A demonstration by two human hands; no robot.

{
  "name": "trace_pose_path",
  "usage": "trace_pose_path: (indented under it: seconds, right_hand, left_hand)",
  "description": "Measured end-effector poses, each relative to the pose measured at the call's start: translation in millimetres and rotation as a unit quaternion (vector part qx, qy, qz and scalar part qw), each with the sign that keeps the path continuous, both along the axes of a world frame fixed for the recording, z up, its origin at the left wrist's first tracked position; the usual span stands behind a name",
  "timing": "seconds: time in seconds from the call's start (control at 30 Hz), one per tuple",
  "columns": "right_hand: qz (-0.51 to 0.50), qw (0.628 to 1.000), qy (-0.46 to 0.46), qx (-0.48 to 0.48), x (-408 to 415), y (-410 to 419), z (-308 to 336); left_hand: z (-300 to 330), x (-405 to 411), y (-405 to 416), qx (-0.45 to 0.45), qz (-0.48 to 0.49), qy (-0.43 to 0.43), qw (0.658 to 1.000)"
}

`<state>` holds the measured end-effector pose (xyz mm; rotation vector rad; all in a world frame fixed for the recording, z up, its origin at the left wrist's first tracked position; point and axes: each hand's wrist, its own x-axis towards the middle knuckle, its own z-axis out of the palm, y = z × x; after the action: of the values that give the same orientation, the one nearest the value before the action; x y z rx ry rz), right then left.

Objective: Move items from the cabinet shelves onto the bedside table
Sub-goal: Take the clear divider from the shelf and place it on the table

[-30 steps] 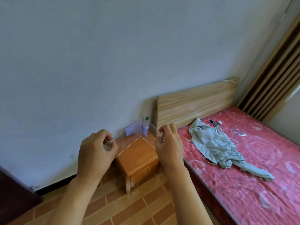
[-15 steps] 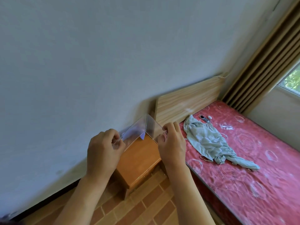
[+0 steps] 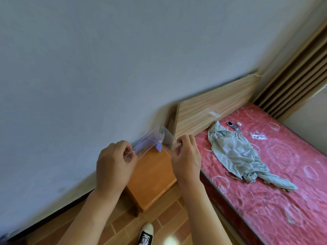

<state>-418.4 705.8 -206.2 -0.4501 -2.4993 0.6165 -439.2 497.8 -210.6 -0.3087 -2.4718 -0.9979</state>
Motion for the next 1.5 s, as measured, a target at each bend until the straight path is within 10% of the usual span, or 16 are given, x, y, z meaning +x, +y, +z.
trace_pose_path:
  seconds: [1.5]
  right_hand:
    - [-0.092, 0.969, -0.167, -0.158, -194, -24, -354]
  left_hand:
    - [-318, -262, -41, -0.217, -0.190, -0.273, 0.918]
